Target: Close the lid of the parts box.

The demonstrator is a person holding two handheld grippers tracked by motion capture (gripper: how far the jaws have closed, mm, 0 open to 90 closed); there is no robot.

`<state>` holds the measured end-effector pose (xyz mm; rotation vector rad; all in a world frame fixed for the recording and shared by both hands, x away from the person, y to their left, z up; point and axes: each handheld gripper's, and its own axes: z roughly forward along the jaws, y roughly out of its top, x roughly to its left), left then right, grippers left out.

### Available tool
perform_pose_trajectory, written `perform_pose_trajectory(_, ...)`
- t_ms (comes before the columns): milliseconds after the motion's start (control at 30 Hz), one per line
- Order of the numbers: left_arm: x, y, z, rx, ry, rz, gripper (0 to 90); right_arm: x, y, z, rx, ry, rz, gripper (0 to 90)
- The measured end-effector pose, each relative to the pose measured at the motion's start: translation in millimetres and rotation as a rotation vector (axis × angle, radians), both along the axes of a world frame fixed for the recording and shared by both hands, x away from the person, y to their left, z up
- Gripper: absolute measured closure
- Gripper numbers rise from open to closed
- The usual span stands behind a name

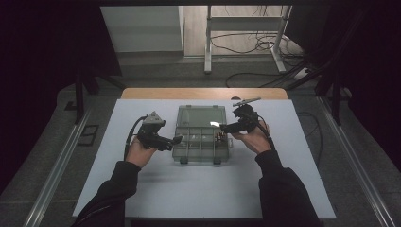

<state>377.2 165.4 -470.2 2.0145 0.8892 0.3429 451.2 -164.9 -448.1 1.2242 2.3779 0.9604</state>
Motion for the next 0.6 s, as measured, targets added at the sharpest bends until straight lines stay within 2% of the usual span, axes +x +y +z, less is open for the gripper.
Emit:
perform_pose_trajectory(167, 8.2, -2.3, -2.7, 0.009, 0.001, -0.003, 1.1, 9.7, 1.4, -0.4, 0.002, 0.022, -0.014, 9.8)
perform_pose_trajectory(300, 13.9, -4.2, -6.0, 0.013, 0.003, -0.003, 1.2, 18.0, 3.0, -2.5, -0.02, 0.031, -0.018, 14.3)
perform_pose_trajectory(467, 21.7, -5.5, -9.8, 0.019, 0.012, 0.003, 1.2, 26.3, 5.3, -4.4, -0.047, 0.026, -0.022, 26.6)
perform_pose_trajectory(600, 27.0, -6.9, -12.8, 0.02, 0.021, 0.006, 1.2, 33.3, 6.3, -4.0, -0.04, 0.033, -0.021, 38.1)
